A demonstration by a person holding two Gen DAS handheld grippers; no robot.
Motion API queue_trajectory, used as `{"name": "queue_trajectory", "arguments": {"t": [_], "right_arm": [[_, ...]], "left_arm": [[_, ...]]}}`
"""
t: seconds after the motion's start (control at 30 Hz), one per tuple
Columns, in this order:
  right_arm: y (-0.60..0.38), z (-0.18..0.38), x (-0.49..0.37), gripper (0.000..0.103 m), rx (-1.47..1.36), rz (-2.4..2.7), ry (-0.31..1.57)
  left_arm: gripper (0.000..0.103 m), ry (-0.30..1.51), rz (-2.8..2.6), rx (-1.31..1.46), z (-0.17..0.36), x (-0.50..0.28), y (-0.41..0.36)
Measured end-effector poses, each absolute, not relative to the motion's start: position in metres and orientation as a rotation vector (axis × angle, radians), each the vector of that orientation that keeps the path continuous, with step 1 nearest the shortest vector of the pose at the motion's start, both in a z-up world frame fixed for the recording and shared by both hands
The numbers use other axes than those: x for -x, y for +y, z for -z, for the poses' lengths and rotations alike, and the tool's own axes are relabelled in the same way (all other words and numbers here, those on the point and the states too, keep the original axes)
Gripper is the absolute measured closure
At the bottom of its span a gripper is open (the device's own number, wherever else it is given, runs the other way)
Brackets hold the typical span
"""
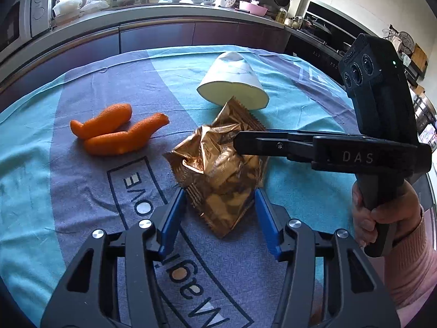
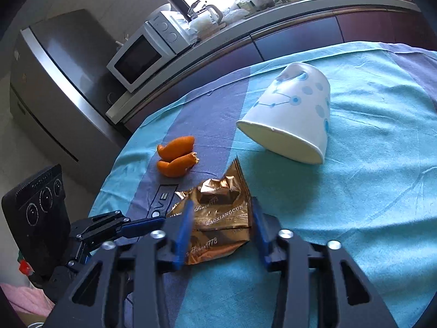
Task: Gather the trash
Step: 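Grasp the gold foil wrapper with the left tool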
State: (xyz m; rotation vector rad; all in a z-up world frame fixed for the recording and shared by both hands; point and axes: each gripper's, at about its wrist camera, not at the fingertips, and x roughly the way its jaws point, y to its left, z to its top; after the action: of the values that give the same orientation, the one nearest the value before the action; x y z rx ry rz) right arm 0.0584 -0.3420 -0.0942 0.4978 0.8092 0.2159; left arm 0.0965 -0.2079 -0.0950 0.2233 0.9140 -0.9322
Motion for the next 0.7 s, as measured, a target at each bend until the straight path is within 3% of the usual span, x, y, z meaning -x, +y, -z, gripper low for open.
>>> {"name": "queue_trajectory", "arguments": {"t": [0.17, 0.43, 0.57, 0.63, 0.7], "right_arm": [[-0.346, 0.085, -0.048, 0.097, -0.536, -0.258, 0.747], [-0.346, 0.076, -0.041, 0.100, -0.628, -0.383, 0.684], [-0.331, 0.074, -0.046, 0.101, -0.631, -0.450, 0.688], [-0.324, 0.071, -0.049, 0.100, -0.627, -0.473, 0.688], [-0.319, 0.069, -0.052, 0.099, -0.610, -0.476, 0.693]], "left_arm": [[0.037, 0.927, 0.922, -0.173, 0.094, -0.102, -0.200], [0.032, 0.961, 0.958, -0.043, 0.089, -0.115, -0.179], [0.037, 0.955, 0.972, -0.001, 0.086, -0.117, -0.171], [0.049, 0.958, 0.972, 0.009, 0.086, -0.118, -0.170], [0.055, 0.958, 0.962, 0.026, 0.086, -0.120, -0.166]]}}
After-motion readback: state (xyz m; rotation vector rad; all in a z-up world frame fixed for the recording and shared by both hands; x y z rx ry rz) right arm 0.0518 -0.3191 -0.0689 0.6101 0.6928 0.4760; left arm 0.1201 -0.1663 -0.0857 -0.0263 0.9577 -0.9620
